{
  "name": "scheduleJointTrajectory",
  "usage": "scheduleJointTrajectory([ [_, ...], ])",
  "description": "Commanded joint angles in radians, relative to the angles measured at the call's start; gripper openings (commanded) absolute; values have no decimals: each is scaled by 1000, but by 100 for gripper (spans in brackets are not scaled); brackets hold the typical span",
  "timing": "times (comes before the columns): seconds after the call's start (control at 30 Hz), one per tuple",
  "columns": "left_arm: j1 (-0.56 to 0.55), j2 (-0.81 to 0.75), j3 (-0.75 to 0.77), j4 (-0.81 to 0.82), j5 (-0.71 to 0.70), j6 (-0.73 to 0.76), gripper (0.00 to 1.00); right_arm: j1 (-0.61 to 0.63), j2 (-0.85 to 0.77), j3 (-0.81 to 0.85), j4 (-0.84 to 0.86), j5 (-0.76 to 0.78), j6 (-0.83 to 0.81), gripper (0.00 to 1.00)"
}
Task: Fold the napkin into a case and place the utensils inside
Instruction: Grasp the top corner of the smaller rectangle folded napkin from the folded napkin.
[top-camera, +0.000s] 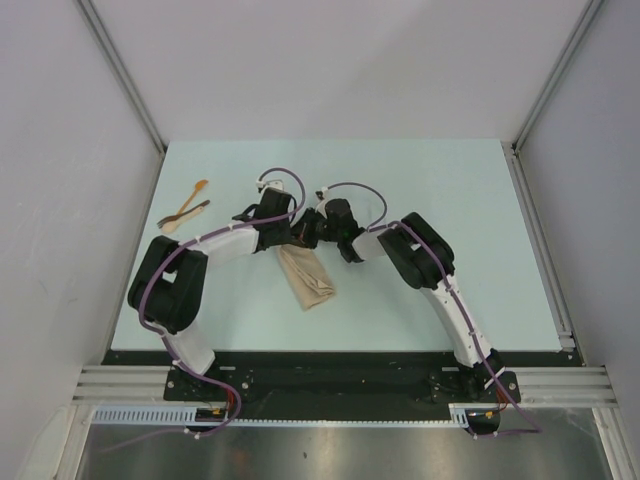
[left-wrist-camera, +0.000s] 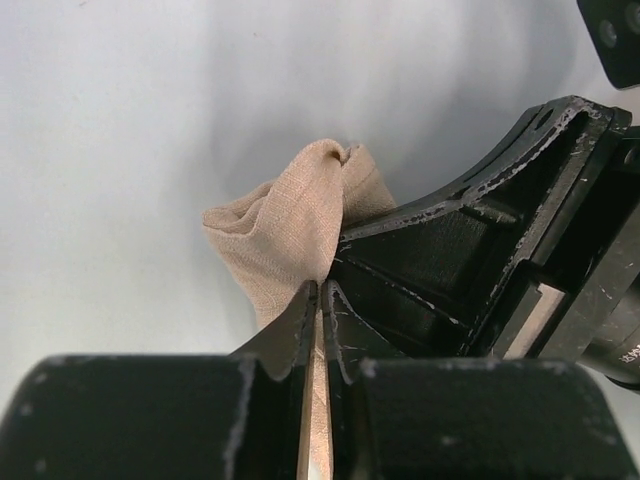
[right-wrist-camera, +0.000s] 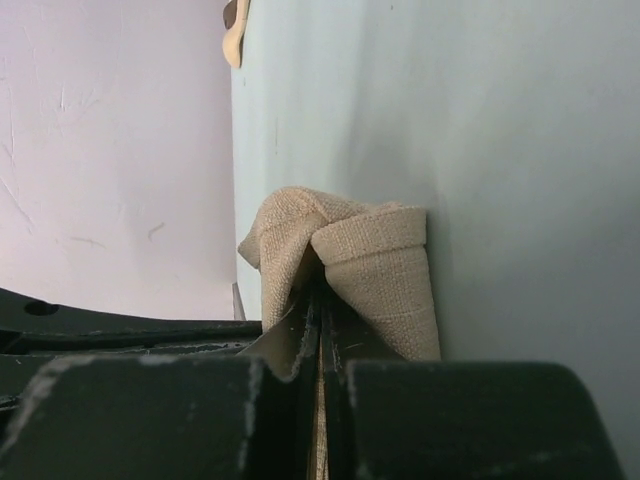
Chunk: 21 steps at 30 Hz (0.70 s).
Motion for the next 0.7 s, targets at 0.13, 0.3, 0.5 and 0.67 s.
scheduleJointTrajectory([
  [0.13,30,-7,21,-17,9,-61,31,3,5,38,-7,-37,-40,0],
  [0.3,64,-12,35,-17,20,-62,36,0,-6,19,-27,-36,-65,0],
  [0.5,76,8,52,0,49,-53,30,2,0,55,-53,-42,-76,0],
  [0.67,76,53,89,-26,28,-47,16,10,11,104,-99,-44,-83,0],
])
